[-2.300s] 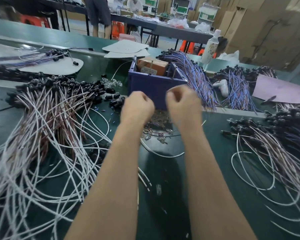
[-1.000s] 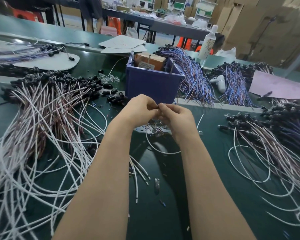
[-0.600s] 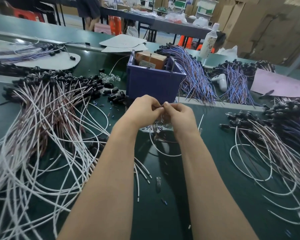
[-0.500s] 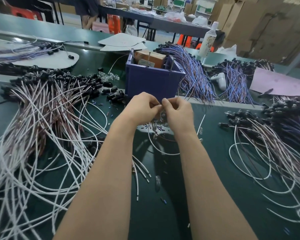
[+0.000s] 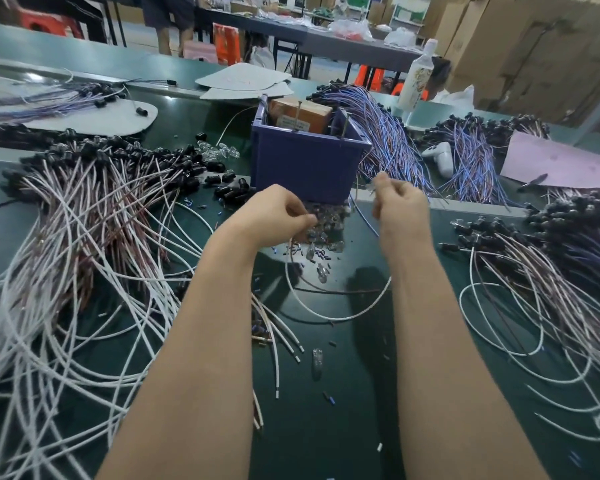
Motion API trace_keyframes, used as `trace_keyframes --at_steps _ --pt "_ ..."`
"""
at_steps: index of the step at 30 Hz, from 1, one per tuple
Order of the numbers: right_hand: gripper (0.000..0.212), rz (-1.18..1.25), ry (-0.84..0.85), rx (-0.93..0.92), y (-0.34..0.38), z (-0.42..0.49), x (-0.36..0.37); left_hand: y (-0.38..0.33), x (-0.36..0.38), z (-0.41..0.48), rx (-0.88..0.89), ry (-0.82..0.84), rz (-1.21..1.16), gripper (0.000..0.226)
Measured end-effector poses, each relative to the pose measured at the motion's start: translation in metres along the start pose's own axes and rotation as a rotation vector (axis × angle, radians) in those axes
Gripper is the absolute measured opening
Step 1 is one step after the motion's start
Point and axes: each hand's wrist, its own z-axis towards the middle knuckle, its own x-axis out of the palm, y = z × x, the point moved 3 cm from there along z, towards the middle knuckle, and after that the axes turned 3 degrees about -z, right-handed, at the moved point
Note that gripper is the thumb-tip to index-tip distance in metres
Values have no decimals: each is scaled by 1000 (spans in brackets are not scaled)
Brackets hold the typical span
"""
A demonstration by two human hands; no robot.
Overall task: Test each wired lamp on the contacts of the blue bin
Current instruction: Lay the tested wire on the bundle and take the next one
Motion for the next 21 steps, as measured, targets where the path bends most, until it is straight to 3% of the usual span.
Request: trace_keyframes --at_steps 3,7,12,15,18,21 --pt "19 -279 89 -39 6 2 6 -8 -8 1 33 -152 -167 17" --pt "11 -568 325 5 -8 -11 28 -14 -3 1 -6 -103 -118 16" --pt "9 -745 286 -87 4 -33 7 -6 -3 3 -112 -99 -38 16" --pt "32 -906 583 -37 16 -73 -5 -4 -3 5 -149 -109 -14 20" --pt "41 -1117 900 17 17 -119 -3 -4 -2 6 -164 -105 -11 22" --pt "30 -1191 966 -5 10 -139 5 -6 -2 6 -155 -93 -10 21"
